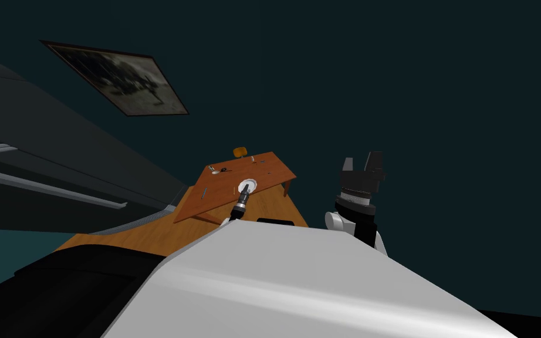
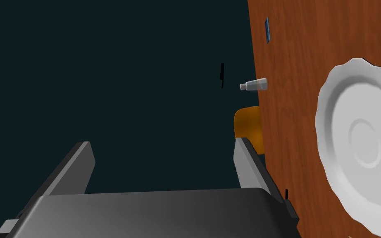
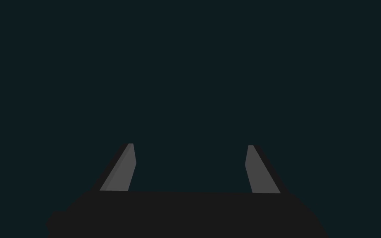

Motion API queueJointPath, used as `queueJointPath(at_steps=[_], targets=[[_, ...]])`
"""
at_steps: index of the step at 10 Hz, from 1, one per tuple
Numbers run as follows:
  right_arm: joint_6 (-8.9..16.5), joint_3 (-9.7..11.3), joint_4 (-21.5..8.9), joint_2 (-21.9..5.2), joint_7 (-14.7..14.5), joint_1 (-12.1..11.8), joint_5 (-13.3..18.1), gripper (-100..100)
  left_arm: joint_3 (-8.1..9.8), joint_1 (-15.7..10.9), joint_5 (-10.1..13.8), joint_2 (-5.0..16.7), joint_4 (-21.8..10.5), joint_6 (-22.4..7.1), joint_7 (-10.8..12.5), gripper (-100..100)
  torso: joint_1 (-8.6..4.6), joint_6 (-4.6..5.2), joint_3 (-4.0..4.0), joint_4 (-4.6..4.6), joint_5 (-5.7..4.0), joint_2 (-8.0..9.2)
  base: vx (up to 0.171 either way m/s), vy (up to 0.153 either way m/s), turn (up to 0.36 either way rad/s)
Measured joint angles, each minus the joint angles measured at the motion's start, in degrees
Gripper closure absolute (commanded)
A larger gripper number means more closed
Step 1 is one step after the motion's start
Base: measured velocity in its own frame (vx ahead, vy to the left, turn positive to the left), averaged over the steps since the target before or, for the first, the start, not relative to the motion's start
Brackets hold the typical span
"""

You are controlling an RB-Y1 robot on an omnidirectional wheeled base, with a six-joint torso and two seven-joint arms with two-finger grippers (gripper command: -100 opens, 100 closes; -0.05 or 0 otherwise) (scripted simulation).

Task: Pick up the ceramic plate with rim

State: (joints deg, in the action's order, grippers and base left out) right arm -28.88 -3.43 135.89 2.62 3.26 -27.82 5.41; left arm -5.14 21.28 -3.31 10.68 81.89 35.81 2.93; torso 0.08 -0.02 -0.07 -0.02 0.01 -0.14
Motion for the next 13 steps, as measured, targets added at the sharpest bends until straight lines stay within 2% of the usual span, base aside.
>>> queueJointPath(at_steps=[7, 13], targets=[[0.0, 0.0, 0.0, 0.0, 0.0, 0.0, 0.0, 0, 0.26, -1.9, 0.6, -0.3, -10.0, -0.6, 0.1, -100, -0.02, 0.0, 0.01, 0.0, -0.01, 0.02, 0.031, 0.015, 0.014], [0.0, 0.0, 0.0, 0.0, 0.0, 0.0, 0.0, 0, 1.53, -4.0, 1.9, -0.7, -18.9, -1.5, 0.6, -100, 0.01, 0.0, -0.04, -0.01, 0.0, -0.06, 0.048, 0.023, 0.038]])
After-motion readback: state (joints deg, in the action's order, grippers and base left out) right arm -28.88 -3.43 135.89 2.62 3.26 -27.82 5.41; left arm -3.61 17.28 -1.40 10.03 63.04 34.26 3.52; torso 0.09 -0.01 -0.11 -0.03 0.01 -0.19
